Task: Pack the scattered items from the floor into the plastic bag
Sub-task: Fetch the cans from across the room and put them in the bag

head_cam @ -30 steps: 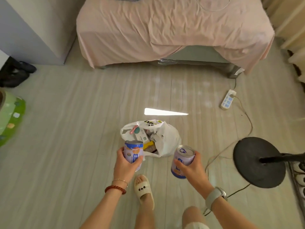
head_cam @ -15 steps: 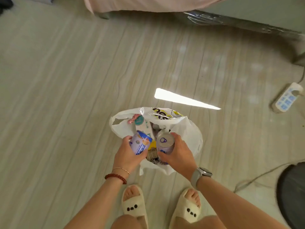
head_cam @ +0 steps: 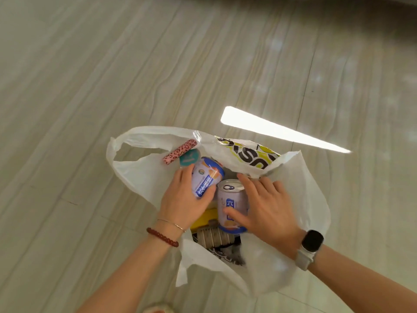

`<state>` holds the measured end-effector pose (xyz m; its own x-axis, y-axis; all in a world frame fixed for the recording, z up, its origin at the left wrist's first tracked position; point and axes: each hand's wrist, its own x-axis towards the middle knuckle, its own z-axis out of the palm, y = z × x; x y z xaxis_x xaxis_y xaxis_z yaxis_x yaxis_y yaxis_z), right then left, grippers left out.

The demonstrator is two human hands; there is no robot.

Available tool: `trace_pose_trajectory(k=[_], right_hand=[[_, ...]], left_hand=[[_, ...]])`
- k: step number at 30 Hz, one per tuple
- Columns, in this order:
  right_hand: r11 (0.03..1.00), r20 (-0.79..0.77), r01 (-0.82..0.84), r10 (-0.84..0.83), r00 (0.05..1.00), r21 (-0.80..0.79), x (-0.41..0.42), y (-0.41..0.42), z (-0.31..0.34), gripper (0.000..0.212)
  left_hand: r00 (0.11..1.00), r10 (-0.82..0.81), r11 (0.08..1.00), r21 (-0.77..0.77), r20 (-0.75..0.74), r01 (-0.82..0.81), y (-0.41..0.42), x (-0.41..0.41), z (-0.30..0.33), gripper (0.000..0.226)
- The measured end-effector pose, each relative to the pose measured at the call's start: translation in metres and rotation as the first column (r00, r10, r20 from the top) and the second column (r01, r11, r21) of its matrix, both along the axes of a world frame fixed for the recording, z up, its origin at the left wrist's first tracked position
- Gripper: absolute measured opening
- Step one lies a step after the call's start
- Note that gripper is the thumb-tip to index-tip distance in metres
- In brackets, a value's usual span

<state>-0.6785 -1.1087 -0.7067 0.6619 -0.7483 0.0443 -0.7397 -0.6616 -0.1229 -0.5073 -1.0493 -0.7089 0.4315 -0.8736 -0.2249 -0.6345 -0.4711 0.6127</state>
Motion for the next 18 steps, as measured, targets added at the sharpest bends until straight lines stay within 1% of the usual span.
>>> trace_pose_trajectory(k=[3,4,5,7,9,10,11,13,14,15,16,17,18], right_hand=[[0.996,0.133,-0.052,0.062,0.989,-0.078,-0.009,-0.007,-0.001,0.060],[0.993,0.147,-0.069,0.082,0.986,-0.094,-0.012,-0.012,0.001,0.059],[0.992,0.140,-0.077,0.091,0.986,-0.102,-0.017,-0.017,0.002,0.061],[0.994,0.074,-0.073,0.079,0.994,-0.082,-0.029,-0.026,0.004,0.071],[0.999,-0.034,-0.038,0.038,0.999,-0.028,-0.042,-0.034,0.005,0.081],[1.000,-0.080,-0.019,0.020,0.997,0.020,-0.047,-0.038,0.004,0.082],[0.997,-0.109,0.001,0.008,0.994,0.074,-0.052,-0.043,0.004,0.082],[0.979,-0.123,0.038,-0.013,0.992,0.199,-0.059,-0.051,0.003,0.085],[0.961,-0.110,0.050,-0.021,0.994,0.274,-0.059,-0.055,0.003,0.085],[0.942,-0.082,0.062,-0.037,0.996,0.330,-0.058,-0.058,0.004,0.083],[0.934,-0.050,0.067,-0.052,0.997,0.352,-0.057,-0.060,0.004,0.076],[0.932,-0.029,0.068,-0.062,0.998,0.355,-0.055,-0.062,0.006,0.066],[0.936,-0.011,0.066,-0.067,0.998,0.345,-0.055,-0.063,0.006,0.054]], left_hand=[[0.995,-0.096,0.995,-0.035,0.001,0.096,0.001,-0.001,-0.001,0.072],[0.991,-0.132,0.991,-0.034,-0.007,0.132,0.004,-0.002,0.001,0.074],[0.987,-0.161,0.987,-0.021,-0.014,0.161,0.006,-0.002,0.003,0.075],[0.982,-0.189,0.982,-0.022,-0.002,0.189,0.010,-0.001,0.007,0.076],[0.978,-0.207,0.978,-0.027,0.017,0.208,0.008,0.000,0.011,0.074],[0.972,-0.228,0.972,-0.039,0.057,0.230,0.005,0.001,0.012,0.072],[0.954,-0.269,0.959,-0.059,0.131,0.278,0.001,0.000,0.011,0.069],[0.881,-0.382,0.905,-0.080,0.280,0.418,-0.009,-0.007,0.009,0.065],[0.849,-0.436,0.881,-0.053,0.299,0.471,-0.015,-0.012,0.007,0.065],[0.824,-0.483,0.860,-0.017,0.296,0.510,-0.020,-0.018,0.006,0.066],[0.801,-0.519,0.840,0.006,0.297,0.542,-0.025,-0.025,0.007,0.067],[0.783,-0.531,0.829,0.008,0.324,0.559,-0.026,-0.031,0.007,0.066],[0.771,-0.518,0.823,-0.029,0.370,0.567,-0.026,-0.036,0.010,0.061]])
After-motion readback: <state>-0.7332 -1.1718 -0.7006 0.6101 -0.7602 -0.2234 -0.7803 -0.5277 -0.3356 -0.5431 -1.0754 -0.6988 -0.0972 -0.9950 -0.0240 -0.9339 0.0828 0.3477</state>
